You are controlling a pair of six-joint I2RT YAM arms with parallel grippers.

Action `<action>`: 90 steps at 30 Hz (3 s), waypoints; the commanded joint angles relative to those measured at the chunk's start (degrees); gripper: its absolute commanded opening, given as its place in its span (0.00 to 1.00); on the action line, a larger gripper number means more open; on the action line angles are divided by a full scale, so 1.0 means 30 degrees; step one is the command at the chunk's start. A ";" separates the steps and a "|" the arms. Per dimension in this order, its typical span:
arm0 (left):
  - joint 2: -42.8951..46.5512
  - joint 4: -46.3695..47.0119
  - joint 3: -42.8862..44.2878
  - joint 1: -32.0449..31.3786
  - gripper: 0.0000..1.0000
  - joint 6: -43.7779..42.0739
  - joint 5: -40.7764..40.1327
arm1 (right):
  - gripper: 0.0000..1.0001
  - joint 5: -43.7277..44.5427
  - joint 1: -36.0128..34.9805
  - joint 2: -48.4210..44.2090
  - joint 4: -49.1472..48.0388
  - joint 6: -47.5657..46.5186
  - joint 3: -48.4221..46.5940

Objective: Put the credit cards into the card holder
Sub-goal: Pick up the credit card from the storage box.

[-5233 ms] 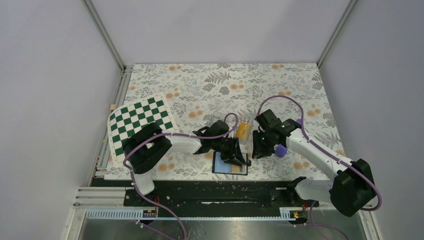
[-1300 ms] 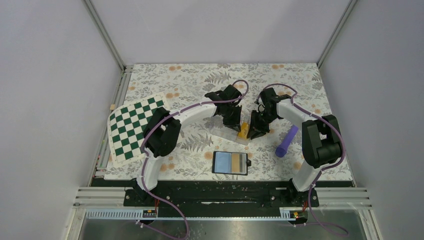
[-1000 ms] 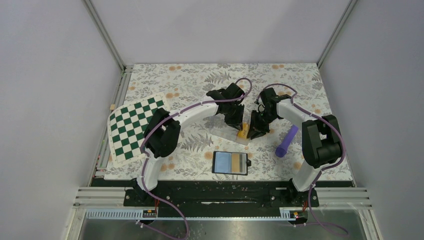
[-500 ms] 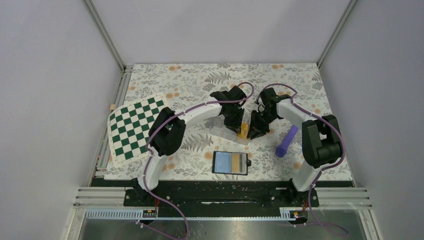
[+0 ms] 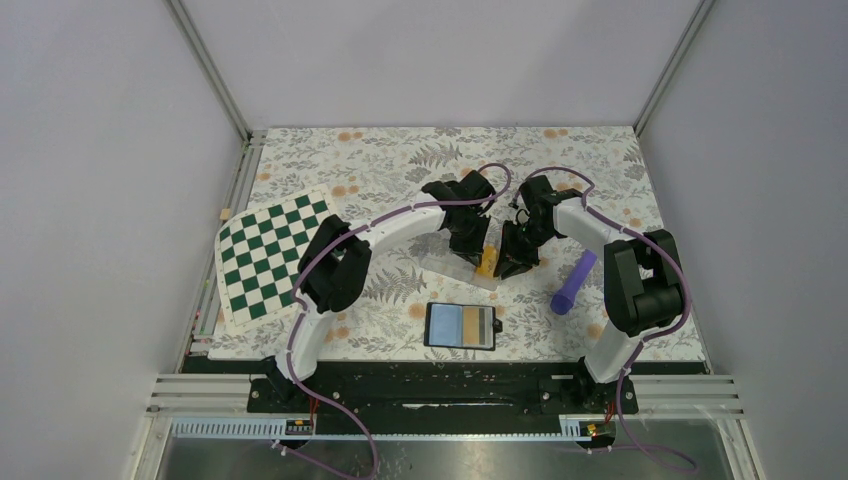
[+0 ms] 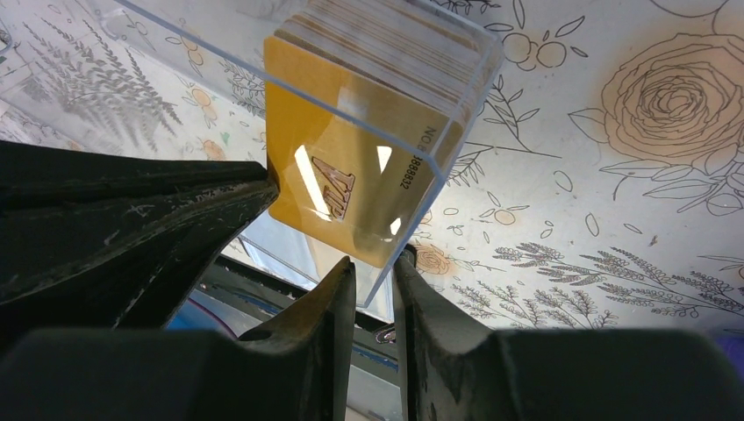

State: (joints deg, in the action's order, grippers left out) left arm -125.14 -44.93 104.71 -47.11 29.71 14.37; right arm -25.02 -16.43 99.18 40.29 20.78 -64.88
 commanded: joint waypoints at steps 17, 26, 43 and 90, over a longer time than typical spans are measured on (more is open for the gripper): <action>0.1184 0.0031 0.1694 -0.0536 0.05 -0.0196 0.0091 | 0.29 -0.0341 0.0085 -0.0217 0.0540 -0.0233 -0.0426; 0.2061 0.1331 0.0383 -0.0441 0.08 0.0371 0.0944 | 0.29 -0.0082 0.0107 -0.0401 0.0550 -0.0276 -0.0435; 0.2312 0.3879 -0.2029 -0.0075 0.14 0.1896 0.2848 | 0.29 -0.0079 0.0077 -0.0682 0.0260 -0.0216 -0.0127; 2.2780 2.5283 -2.7728 0.0937 0.00 1.4250 0.5671 | 0.67 -0.8273 -0.4250 -1.1980 -1.4714 1.0597 1.0253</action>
State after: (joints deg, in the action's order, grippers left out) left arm -57.89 13.56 22.02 -44.53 66.50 25.89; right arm -43.70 -27.81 61.95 17.93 39.33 -38.50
